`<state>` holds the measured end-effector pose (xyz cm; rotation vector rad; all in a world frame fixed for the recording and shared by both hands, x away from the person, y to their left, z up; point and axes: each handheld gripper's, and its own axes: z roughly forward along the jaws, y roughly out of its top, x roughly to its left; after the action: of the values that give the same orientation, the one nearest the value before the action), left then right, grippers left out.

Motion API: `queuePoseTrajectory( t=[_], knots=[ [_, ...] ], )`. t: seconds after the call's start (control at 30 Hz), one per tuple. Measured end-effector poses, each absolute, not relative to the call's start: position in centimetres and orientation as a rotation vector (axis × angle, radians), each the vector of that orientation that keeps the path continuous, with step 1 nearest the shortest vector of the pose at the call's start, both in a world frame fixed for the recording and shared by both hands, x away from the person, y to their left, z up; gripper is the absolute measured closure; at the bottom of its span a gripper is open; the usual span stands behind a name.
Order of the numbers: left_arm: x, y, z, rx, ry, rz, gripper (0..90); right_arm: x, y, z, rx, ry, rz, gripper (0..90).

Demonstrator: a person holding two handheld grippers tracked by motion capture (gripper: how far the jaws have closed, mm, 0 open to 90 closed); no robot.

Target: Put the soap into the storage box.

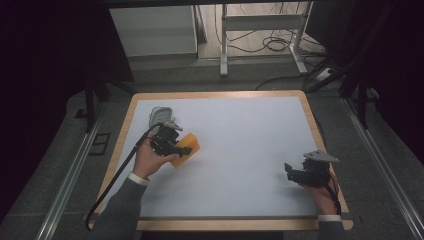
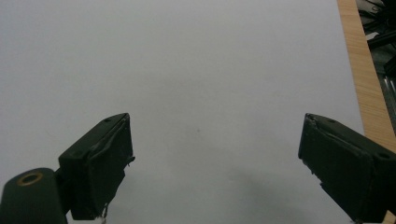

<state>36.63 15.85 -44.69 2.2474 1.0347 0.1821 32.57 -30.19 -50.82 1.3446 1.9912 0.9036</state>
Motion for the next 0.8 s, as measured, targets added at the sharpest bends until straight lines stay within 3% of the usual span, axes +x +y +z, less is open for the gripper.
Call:
queuePoseTrajectory(
  t=[0.8],
  knots=[
    [37.9,17.4,-42.8,2.204,1.077,0.227,61.1,32.6,-30.3,-50.8,1.346,1.986,0.907,10.1]
  ],
)
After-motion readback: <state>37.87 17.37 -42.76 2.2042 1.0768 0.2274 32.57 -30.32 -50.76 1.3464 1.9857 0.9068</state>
